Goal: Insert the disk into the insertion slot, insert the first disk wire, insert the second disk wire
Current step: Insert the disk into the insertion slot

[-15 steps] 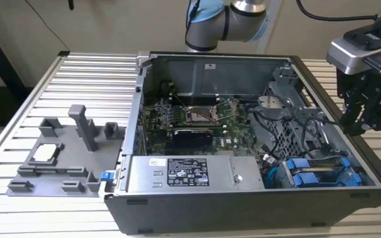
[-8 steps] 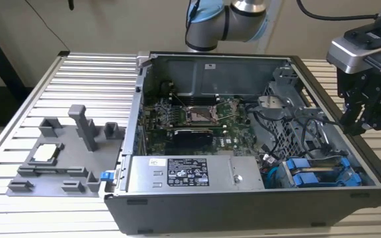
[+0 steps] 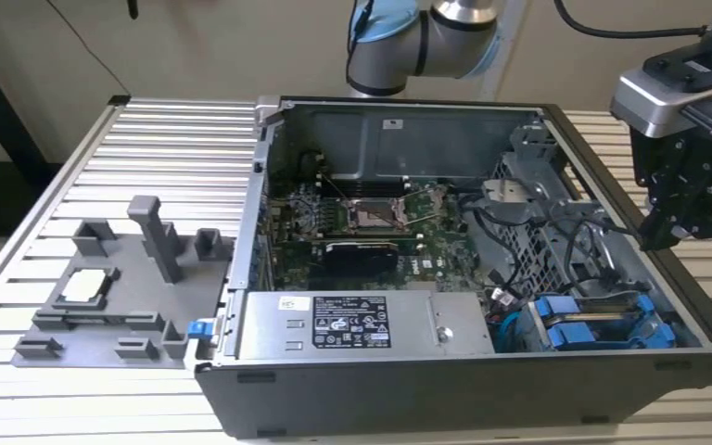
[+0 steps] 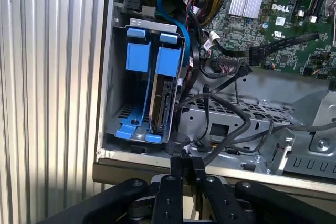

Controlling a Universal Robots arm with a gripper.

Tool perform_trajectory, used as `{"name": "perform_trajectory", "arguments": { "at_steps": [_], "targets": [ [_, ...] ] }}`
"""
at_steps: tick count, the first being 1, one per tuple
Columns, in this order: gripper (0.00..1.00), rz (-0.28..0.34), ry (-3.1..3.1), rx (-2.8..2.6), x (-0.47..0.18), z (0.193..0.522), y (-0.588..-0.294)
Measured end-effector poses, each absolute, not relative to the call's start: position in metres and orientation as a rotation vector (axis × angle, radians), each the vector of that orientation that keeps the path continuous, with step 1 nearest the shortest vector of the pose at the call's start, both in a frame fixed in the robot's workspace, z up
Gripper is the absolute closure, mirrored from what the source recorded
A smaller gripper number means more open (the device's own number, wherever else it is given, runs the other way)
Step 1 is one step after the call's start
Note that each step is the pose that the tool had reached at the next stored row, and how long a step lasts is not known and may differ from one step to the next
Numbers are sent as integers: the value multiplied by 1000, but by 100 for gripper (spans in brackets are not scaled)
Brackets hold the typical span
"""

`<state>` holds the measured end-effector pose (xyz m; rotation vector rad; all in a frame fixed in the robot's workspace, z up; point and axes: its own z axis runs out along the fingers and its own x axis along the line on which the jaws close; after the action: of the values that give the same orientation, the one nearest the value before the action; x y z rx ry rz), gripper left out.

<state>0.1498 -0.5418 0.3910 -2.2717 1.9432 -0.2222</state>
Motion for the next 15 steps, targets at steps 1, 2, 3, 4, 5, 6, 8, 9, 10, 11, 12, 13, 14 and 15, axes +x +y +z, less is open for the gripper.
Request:
{"name": "perform_trajectory", "arguments": {
  "at_steps": [1,2,3,4,5,6,8,9,10,11,12,13,14,15],
  "targets": [
    [81,-222,1943,-2272,150,391,-542],
    [81,-222,1943,-2272,150,391,-542],
    [81,-222,1943,-2272,150,391,-542],
    [81,-222,1943,-2272,150,391,-542],
    [81,-222,1943,-2272,150,391,-542],
    [81,-222,1943,-2272,150,391,-542],
    [81,-223,1943,-2272,150,391,-542],
    [81,-223,1943,-2272,150,391,-542],
    [81,-223,1945,-2271,150,391,-542],
    [81,-223,1949,-2268,150,391,-542],
    [81,-221,1958,-2263,150,390,-542],
    [81,-217,1968,-2259,150,390,-542],
    [81,-211,1980,-2255,150,389,-542],
    [81,-205,1992,-2251,150,389,-542]
  ]
}}
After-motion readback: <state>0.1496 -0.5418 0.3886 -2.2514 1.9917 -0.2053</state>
